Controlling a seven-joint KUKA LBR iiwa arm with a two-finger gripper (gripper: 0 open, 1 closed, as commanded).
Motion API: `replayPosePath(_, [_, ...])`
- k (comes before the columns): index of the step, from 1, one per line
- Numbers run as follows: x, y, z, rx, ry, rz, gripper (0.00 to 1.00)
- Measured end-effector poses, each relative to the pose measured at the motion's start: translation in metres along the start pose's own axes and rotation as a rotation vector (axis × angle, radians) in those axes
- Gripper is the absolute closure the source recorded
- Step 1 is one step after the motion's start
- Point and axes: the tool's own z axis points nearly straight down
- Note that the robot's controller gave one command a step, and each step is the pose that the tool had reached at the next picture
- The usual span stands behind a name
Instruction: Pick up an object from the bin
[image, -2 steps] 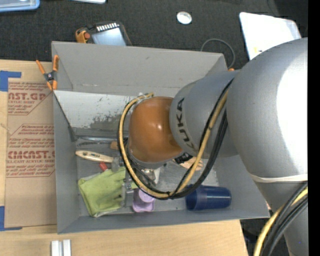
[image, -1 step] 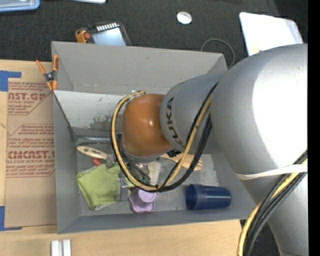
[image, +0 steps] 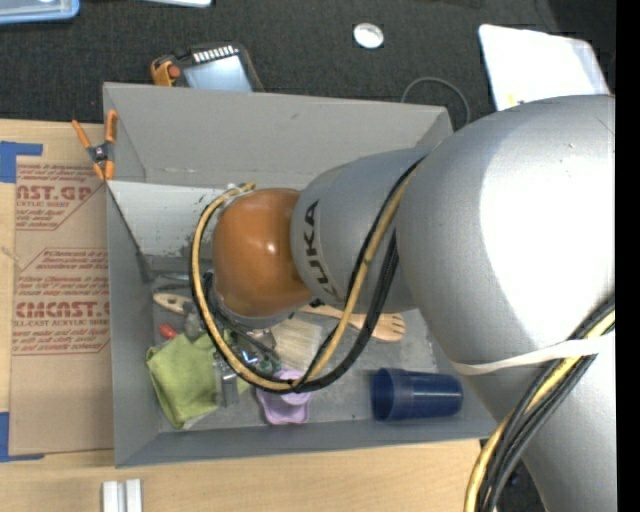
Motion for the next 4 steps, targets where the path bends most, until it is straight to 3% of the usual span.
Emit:
replayPosePath(1, [0.003, 0.024, 0.003, 0.003, -0.001, 0.045, 0.0])
replayPosePath(2, [0.008, 0.03, 0.004, 0.005, -0.001, -0.026, 0.0])
replayPosePath(3, [0.004, 0.034, 0.005, 0.002, 0.001, 0.195, 0.0])
replayPosePath(4, [0.004, 0.006, 0.0, 0.001, 0.001, 0.179, 0.0])
